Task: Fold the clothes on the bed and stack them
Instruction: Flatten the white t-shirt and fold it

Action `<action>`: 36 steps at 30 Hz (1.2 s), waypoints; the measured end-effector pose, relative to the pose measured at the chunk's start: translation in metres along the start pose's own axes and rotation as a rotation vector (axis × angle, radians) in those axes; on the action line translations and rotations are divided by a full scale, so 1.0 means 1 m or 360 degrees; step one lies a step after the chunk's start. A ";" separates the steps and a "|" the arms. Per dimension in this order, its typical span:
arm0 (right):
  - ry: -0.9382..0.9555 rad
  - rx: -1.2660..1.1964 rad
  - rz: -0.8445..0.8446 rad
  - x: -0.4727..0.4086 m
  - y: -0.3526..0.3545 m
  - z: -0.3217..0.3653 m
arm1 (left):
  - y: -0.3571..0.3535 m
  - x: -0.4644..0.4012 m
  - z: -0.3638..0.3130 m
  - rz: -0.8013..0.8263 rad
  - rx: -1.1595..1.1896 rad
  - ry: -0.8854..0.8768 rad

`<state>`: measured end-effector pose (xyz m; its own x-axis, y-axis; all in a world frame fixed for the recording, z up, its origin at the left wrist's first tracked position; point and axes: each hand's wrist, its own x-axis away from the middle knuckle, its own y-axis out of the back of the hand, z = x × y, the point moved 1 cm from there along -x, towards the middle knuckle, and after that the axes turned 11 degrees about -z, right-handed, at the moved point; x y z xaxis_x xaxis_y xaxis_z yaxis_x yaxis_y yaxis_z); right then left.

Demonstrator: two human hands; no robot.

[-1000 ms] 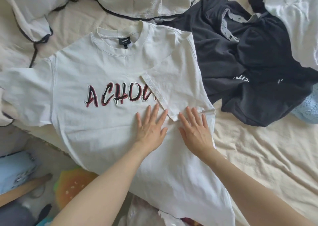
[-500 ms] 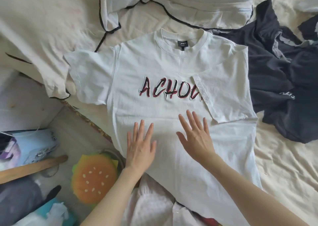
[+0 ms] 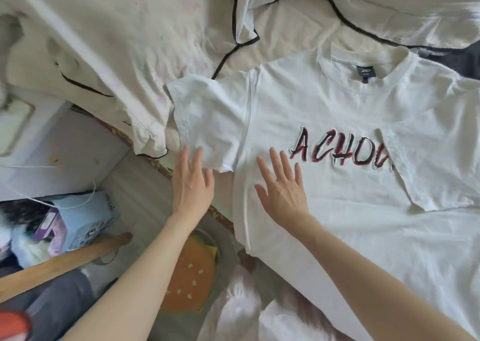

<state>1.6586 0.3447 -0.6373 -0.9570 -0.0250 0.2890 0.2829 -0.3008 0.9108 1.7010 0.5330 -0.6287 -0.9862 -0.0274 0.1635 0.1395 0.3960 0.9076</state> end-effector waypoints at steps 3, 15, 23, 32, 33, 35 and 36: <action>0.0019 0.0031 -0.0019 -0.028 -0.004 0.009 | 0.002 -0.037 0.011 -0.0091 0.0244 0.0135; 0.0041 0.0150 0.0081 -0.038 -0.004 0.010 | -0.004 -0.056 0.008 -0.0118 0.0686 0.0780; -0.0099 0.0076 0.0121 -0.022 0.009 -0.017 | 0.027 -0.047 -0.030 -0.0384 0.0659 0.0515; -0.0683 -0.0419 0.0016 0.017 0.041 -0.100 | -0.013 -0.013 -0.152 -0.0110 0.0235 -0.0557; -0.0758 -0.0526 -0.0004 0.020 0.044 -0.110 | -0.027 -0.006 -0.157 0.0051 0.0121 -0.0608; -0.0898 -0.0663 0.0009 0.023 0.047 -0.126 | -0.051 0.006 -0.159 0.0366 -0.0025 -0.0645; -0.0926 -0.0688 0.0026 0.023 0.048 -0.132 | -0.058 0.010 -0.157 0.0477 -0.0018 -0.0618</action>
<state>1.6421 0.2034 -0.6258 -0.7297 0.4427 0.5211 0.1308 -0.6576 0.7419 1.6967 0.3657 -0.6194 -0.8626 0.4316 0.2641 0.4214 0.3239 0.8471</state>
